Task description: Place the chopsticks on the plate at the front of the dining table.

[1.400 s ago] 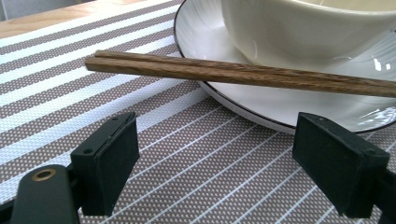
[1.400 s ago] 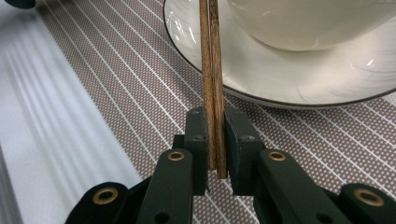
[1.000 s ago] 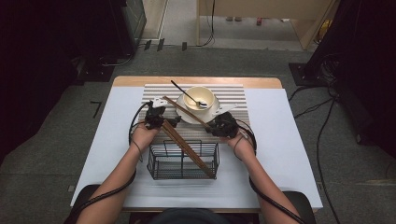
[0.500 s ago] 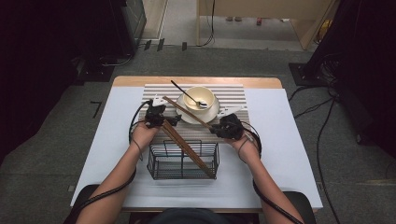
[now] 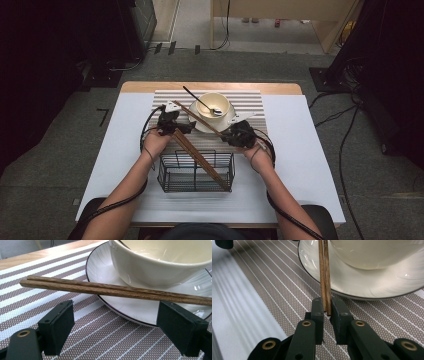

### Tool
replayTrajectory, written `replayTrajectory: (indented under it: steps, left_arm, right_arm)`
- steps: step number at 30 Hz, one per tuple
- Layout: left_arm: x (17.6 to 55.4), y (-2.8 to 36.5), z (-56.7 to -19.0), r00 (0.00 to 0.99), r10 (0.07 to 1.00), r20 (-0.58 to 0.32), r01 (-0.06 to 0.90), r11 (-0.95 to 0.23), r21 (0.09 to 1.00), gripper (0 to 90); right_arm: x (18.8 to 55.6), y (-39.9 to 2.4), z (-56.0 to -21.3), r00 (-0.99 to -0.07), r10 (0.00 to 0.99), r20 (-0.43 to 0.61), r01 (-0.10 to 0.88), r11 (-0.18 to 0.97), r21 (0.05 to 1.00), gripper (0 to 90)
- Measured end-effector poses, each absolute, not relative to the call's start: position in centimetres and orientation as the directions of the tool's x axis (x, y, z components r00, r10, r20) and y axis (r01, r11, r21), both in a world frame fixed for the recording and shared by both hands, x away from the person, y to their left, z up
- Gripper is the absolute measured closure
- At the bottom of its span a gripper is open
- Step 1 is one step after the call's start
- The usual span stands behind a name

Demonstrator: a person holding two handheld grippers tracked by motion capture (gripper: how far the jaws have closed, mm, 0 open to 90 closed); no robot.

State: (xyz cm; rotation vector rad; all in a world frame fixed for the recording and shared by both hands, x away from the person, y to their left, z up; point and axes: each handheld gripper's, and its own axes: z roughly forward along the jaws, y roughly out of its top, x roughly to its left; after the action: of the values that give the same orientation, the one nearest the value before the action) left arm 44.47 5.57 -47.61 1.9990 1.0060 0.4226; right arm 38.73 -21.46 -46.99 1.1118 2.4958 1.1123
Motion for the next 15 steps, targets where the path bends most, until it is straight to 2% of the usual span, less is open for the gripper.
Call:
replayTrajectory:
  steps: [8,15]
  left_arm:
    - [44.73,5.48,-47.76,0.613,0.786,-0.078,0.502,-0.312,0.807,15.3]
    - [44.76,5.25,-47.76,0.611,0.788,-0.077,0.497,-0.307,0.812,15.2]
  right_arm:
    - [39.12,-20.99,-47.03,-0.703,0.702,0.112,0.551,0.44,0.709,81.4]
    - [38.97,-21.14,-47.07,-0.726,0.677,0.119,0.535,0.448,0.716,67.6]
